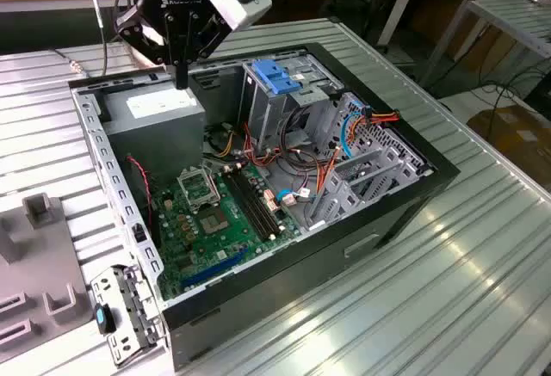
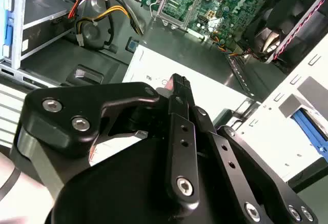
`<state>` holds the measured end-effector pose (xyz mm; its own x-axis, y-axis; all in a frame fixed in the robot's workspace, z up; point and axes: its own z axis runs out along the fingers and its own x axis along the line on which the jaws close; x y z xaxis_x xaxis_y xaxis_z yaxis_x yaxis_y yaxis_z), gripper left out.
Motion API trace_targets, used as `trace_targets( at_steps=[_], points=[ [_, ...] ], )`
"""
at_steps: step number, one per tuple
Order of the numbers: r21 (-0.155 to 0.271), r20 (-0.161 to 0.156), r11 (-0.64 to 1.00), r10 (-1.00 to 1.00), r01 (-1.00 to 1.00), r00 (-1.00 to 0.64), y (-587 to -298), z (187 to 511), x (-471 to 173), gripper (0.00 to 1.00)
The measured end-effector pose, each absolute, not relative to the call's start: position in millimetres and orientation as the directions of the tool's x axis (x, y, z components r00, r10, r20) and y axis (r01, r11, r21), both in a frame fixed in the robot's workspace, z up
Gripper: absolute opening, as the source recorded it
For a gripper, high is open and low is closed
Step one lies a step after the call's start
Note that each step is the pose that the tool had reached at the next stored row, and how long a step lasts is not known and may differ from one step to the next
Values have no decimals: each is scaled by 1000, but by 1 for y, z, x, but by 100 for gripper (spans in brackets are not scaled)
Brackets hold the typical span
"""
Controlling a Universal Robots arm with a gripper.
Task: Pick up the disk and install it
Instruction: 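Reach for the disk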
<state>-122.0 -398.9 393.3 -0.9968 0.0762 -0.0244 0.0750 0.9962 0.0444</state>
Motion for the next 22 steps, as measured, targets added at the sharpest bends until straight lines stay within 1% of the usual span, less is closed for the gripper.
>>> trace_targets(
  at_steps=[22],
  points=[
    [44,-24,996,76,75,-997,-399,393,-138,11]
  ],
)
